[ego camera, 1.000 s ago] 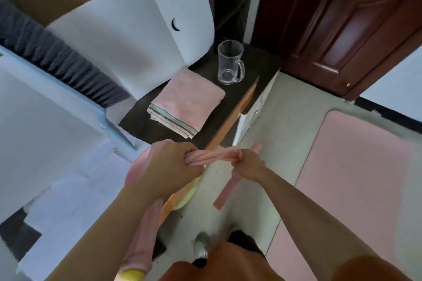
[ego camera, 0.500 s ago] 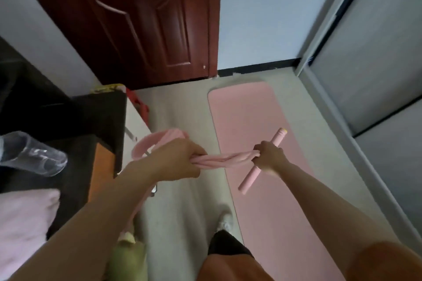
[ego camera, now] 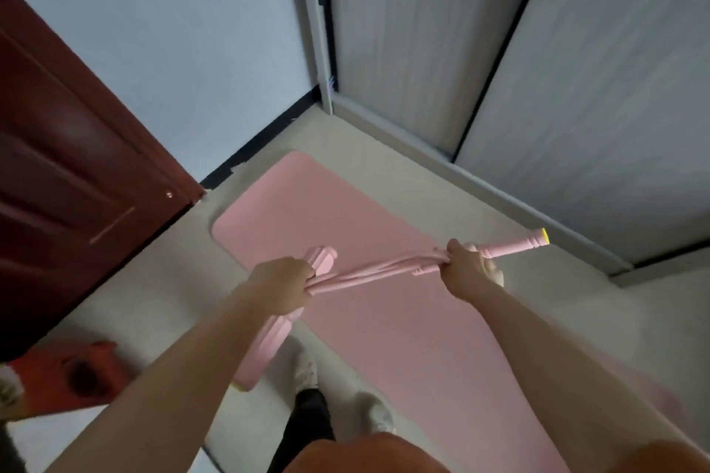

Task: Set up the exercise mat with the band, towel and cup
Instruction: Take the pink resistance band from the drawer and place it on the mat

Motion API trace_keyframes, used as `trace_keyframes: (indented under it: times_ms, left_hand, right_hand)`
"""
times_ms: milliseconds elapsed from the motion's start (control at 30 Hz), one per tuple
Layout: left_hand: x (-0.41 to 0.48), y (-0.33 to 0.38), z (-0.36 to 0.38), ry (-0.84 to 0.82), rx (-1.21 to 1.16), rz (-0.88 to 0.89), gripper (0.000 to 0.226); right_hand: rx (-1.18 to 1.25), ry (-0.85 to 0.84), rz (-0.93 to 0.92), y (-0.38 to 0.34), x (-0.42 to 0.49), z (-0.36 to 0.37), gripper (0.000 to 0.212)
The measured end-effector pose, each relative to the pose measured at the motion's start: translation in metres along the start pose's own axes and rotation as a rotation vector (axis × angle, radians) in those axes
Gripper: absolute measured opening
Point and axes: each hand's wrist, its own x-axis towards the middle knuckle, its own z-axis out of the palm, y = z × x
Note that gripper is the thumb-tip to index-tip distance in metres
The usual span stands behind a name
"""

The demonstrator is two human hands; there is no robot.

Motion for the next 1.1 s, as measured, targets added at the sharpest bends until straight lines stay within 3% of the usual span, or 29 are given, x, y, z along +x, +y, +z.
trace_keyframes:
  times_ms: [133,233,400,467,533,600,867,1100]
  left_hand:
    - [0.085,0.013,-0.003,0.056,0.281,0.115,0.026]
    - [0.154,0.014,0.005,0.094,0.360,0.227,0.030]
    - [0.279,0.017,0.038,-0.046,0.379,0.263,0.030]
    - [0.326,0.020,0.066,-0.078,0.305,0.238,0.027]
    - [0.374,0.020,0.103,-0.089,0.082,0.174,0.026]
    - [0.419,0.022,0.141,-0.033,-0.060,0.154,0.022]
    - [0.606,0.038,0.261,0.476,0.227,0.413,0.029]
    - [0.739,0.069,0.309,0.654,0.295,0.412,0.030]
  right_hand:
    - [0.167,-0.010,0.250,0.017,0.020,0.008,0.019]
    - [0.347,-0.063,0.447,0.026,0.045,0.033,0.012]
    - [0.510,0.060,0.564,0.045,0.109,0.111,0.015]
    - [0.531,0.116,0.573,0.056,0.137,0.150,0.020]
    - [0.553,0.174,0.564,0.073,0.167,0.192,0.025]
    - [0.570,0.206,0.523,0.091,0.198,0.231,0.025]
    - [0.413,0.367,0.292,0.174,0.348,0.364,0.038]
    - [0.264,0.544,0.230,0.222,0.444,0.430,0.025]
